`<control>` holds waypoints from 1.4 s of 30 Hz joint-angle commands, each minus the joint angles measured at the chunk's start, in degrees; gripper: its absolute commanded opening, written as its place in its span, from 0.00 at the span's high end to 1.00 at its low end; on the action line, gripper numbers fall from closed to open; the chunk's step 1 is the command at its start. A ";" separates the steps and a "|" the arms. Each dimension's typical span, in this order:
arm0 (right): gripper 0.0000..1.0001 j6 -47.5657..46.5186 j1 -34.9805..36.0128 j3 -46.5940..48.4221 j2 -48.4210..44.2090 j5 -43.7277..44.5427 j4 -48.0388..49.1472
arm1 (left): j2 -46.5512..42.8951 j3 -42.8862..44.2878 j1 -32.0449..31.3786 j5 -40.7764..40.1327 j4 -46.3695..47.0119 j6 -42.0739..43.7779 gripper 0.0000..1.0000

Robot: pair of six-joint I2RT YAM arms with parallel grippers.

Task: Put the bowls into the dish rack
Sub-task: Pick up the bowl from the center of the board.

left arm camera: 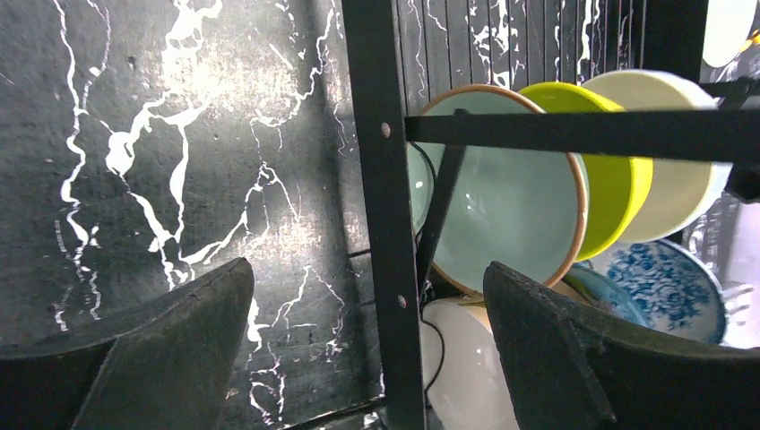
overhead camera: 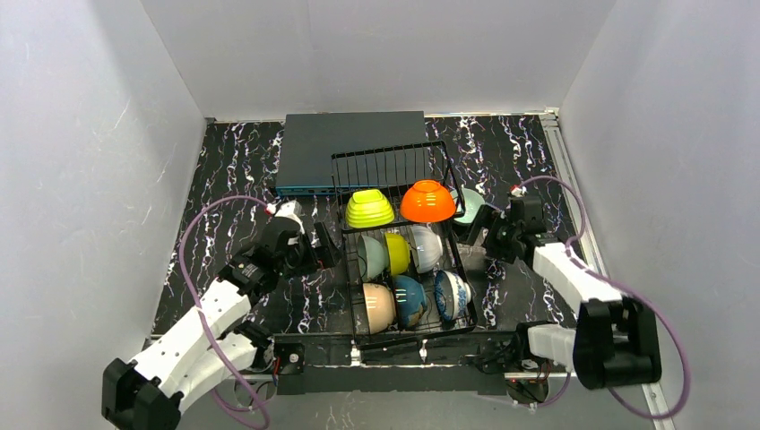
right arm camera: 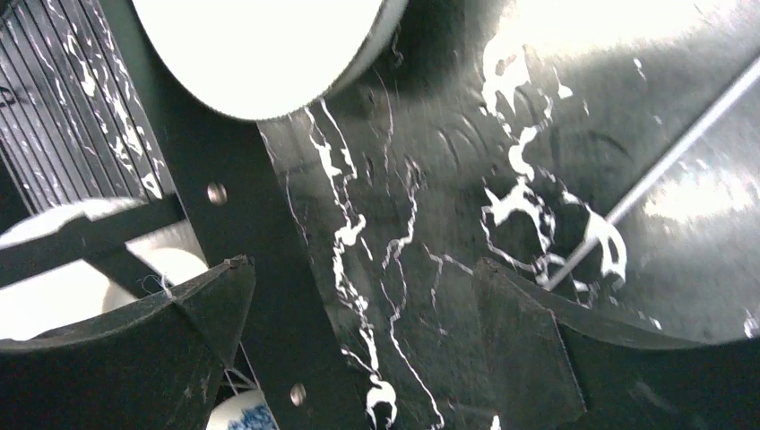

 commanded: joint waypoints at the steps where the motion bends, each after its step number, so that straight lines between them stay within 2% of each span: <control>1: 0.02 0.79 -2.37 6.20 7.90 -6.56 11.07 | 0.16 -3.77 6.82 17.73 6.78 -3.69 0.02; 4: 0.05 1.56 -3.67 10.00 13.60 -7.70 13.30 | 0.13 -6.49 8.72 22.00 10.85 -6.21 0.02; 9: 0.08 2.32 -5.30 14.41 20.22 -7.98 16.39 | -0.84 -7.54 8.90 23.59 12.36 -7.63 0.02; 13: 0.18 2.20 -6.09 16.59 25.66 -7.74 16.35 | -2.14 -7.30 8.85 22.70 10.89 -7.05 0.03; 21: 0.83 -0.09 -6.14 17.17 27.42 -8.50 16.94 | -3.87 -2.77 8.90 18.71 3.23 -3.35 0.03; 23: 0.94 -1.11 -6.14 18.07 26.48 -7.24 14.88 | -4.60 -1.54 8.91 17.04 1.37 -2.19 0.03; 25: 0.98 -2.64 -6.21 19.73 25.05 -5.80 11.82 | -5.15 -0.08 8.85 15.44 -0.42 -1.19 0.03; 29: 0.99 -6.55 -6.35 25.64 21.37 -0.22 3.81 | -6.12 3.04 8.90 10.97 -3.40 1.28 0.02; 35: 0.99 -9.69 -8.14 35.63 14.65 5.19 -3.25 | -6.15 10.66 8.91 -1.71 -9.37 6.08 0.02; 39: 0.99 -9.83 -8.11 42.95 12.55 4.52 -6.41 | -5.97 15.63 8.91 -7.21 -10.43 11.08 0.02; 42: 0.99 -8.84 -8.07 46.81 10.64 2.29 -6.61 | -5.57 18.59 8.87 -7.70 -9.06 14.42 0.02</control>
